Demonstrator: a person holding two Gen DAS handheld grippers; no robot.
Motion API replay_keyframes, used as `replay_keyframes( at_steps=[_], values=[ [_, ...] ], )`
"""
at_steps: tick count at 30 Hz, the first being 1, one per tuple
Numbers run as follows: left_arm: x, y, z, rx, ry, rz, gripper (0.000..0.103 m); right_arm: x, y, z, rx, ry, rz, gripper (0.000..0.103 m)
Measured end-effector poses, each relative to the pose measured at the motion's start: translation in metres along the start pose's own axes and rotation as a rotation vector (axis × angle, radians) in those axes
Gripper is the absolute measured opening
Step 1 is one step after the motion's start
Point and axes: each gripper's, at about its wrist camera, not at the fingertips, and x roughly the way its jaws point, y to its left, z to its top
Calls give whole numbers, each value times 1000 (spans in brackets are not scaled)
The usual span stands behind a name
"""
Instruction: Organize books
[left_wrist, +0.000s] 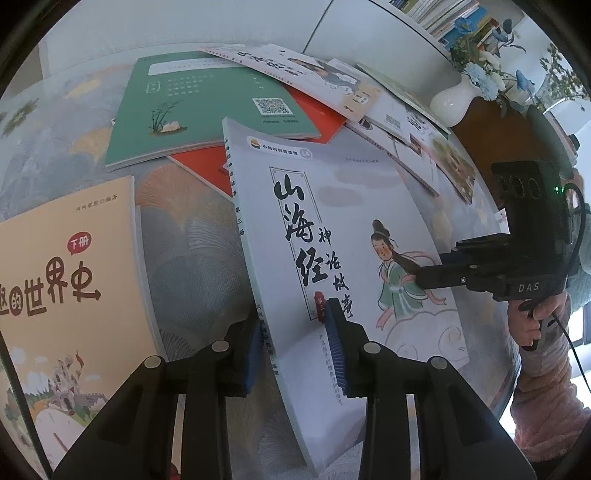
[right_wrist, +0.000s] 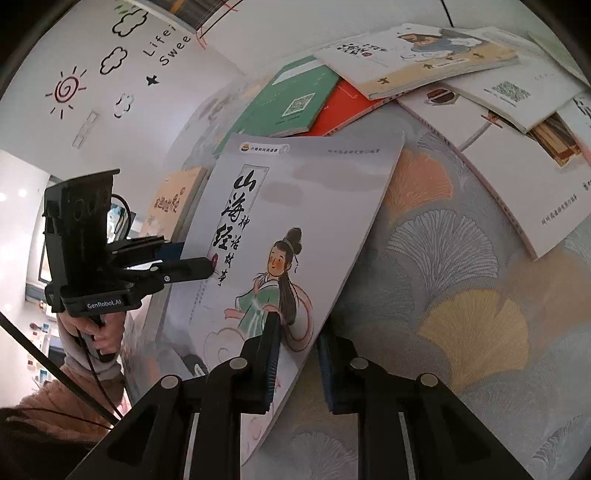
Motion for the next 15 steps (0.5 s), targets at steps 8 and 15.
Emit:
replay_keyframes(
  at_steps=[8, 15],
  values=[
    [-3, -13, 2, -59, 48, 82, 29, -4, 5, -2, 53, 7, -50, 21],
    [-19, -34, -8, -5, 37, 104, 27, -27, 50, -11, -2, -34, -60, 21]
  ],
)
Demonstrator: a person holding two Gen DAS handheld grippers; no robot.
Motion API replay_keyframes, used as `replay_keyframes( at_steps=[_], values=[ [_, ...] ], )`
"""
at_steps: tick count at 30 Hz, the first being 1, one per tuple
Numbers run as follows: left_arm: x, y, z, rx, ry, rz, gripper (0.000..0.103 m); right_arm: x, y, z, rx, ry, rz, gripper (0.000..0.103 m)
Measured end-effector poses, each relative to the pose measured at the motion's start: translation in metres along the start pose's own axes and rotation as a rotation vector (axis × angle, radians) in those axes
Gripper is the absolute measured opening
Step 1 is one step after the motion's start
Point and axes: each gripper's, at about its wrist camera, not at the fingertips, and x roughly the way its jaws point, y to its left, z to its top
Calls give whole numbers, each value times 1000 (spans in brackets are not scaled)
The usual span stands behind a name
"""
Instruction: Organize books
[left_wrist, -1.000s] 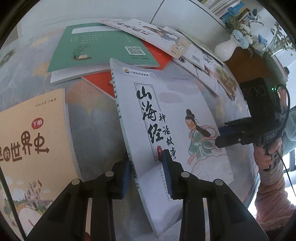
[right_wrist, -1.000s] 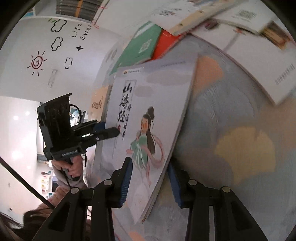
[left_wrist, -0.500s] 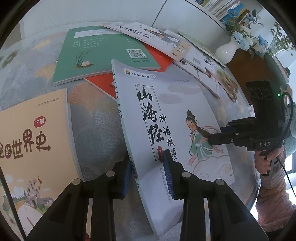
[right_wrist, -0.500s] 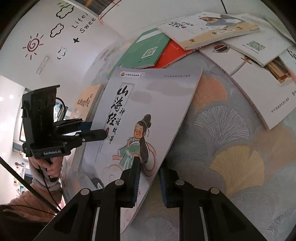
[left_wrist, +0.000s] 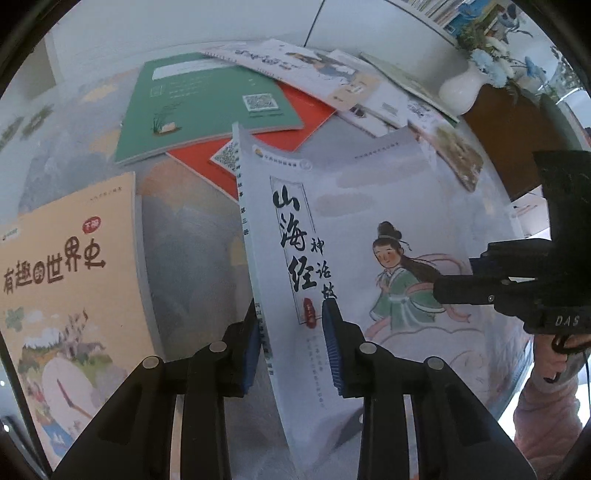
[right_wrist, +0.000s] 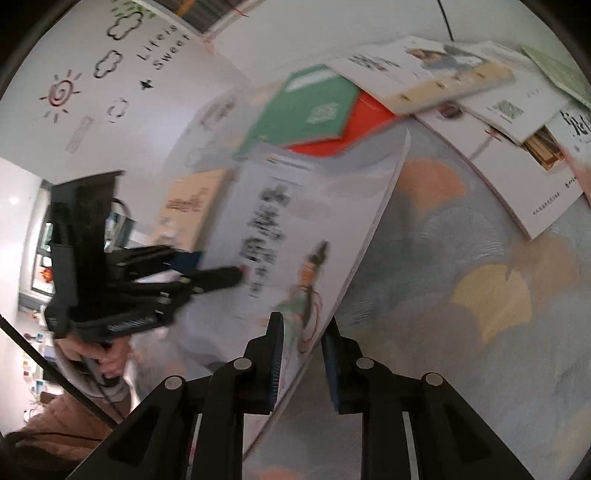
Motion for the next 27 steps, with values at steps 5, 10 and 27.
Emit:
replay_keyframes(
  at_steps=[5, 10, 27],
  values=[
    [-18, -3, -6, 19, -35, 26, 27, -13, 21, -6, -50, -33, -30, 21],
    [-31, -5, -13, 28, -58, 35, 27, -13, 33, -12, -80, -36, -47, 21],
    [-91, 32, -31, -6, -179, 102, 27, -1, 97, 1, -184, -51, -31, 21]
  ],
)
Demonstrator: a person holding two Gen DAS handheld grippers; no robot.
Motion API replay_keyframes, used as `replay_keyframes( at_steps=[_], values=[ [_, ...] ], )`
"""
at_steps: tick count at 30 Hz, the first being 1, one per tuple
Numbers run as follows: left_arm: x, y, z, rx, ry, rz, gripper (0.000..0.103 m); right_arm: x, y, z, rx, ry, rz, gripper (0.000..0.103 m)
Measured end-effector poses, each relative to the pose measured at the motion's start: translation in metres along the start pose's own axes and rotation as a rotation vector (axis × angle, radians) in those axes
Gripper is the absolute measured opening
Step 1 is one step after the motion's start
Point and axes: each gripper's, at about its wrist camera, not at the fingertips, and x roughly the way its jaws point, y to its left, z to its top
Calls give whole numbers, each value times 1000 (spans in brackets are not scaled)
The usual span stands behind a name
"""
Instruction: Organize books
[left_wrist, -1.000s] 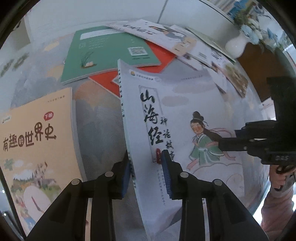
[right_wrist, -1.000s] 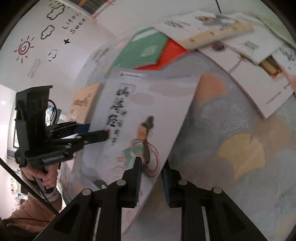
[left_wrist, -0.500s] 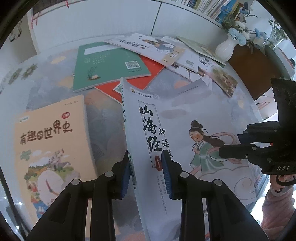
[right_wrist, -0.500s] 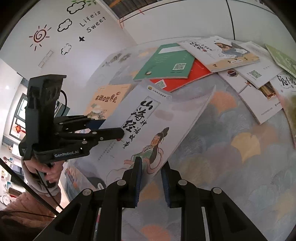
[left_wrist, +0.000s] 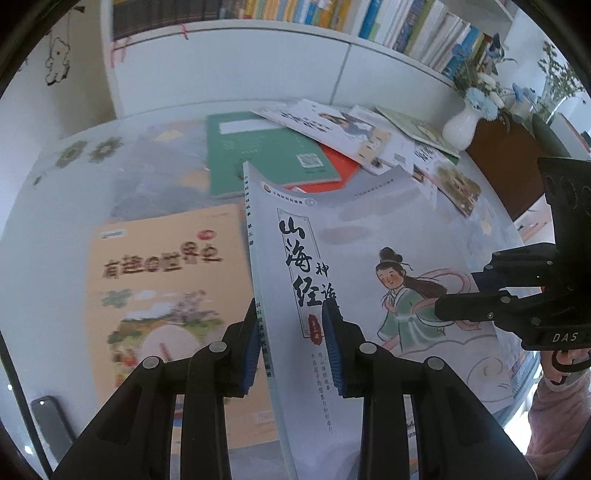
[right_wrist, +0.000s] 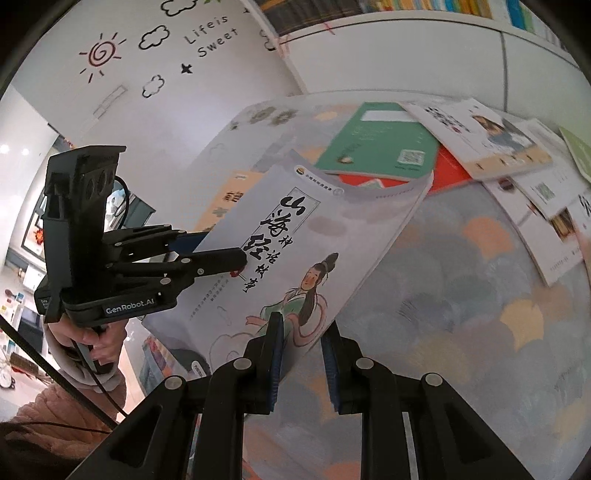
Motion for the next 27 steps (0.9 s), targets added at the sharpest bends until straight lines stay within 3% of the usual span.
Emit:
replay_keyframes(
  at_steps=[16, 27],
  values=[
    [-45, 82, -5, -104, -118, 36, 27, 48, 57, 58, -114, 12, 59, 21],
    [-16, 129, -20, -173, -78, 14, 27, 99, 66, 74, -110, 74, 79, 21]
  ],
)
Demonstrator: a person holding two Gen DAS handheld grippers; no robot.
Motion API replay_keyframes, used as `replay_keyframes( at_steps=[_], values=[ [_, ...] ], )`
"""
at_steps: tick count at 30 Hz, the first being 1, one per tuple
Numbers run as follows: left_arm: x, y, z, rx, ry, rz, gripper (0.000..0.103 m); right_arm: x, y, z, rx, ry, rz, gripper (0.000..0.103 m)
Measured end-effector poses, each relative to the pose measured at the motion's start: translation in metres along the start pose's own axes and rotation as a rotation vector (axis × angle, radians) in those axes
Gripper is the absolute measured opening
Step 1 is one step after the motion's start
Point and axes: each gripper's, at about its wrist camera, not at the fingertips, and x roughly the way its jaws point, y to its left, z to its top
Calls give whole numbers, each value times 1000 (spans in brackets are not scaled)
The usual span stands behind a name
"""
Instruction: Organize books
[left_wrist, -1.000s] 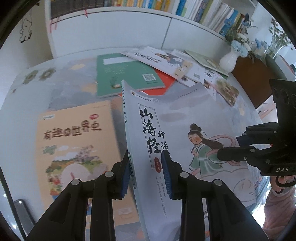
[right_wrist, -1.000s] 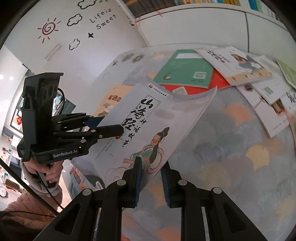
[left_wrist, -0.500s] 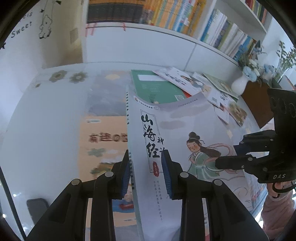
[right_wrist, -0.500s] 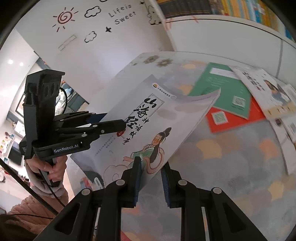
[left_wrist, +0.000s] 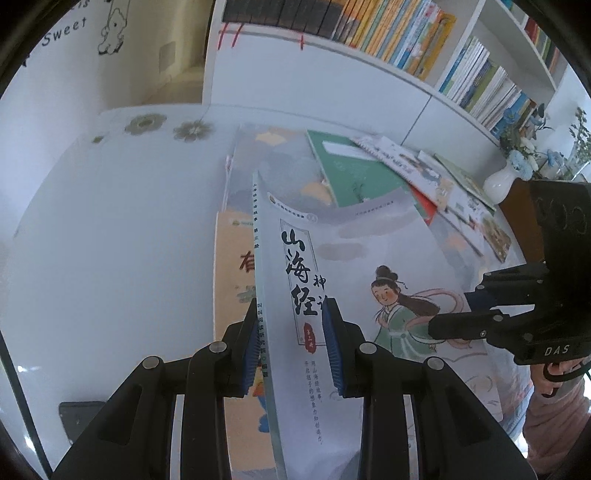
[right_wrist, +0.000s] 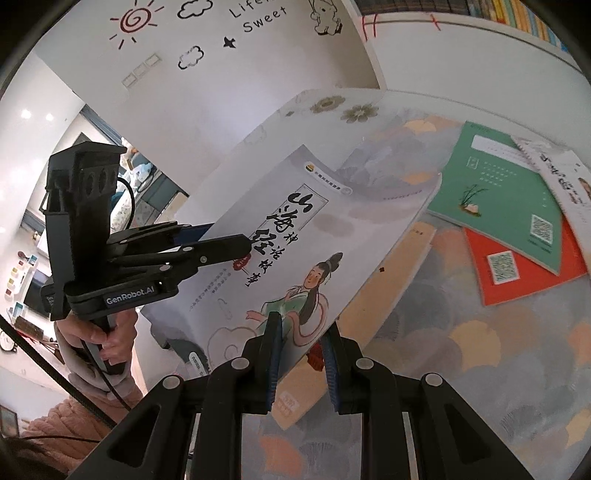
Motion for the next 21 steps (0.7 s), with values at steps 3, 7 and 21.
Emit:
replay_keyframes(
  at_steps=[3, 7, 21],
  values=[
    [14, 8, -3, -13, 26, -16, 27, 13, -7, 0, 18, 21, -1, 21],
    [27, 16, -8, -34, 48, -26, 27, 30, -18, -1, 44, 56, 3, 21],
    [26, 23, -14, -35, 41, 21, 30, 45, -33, -6, 77, 77, 14, 21]
  ],
)
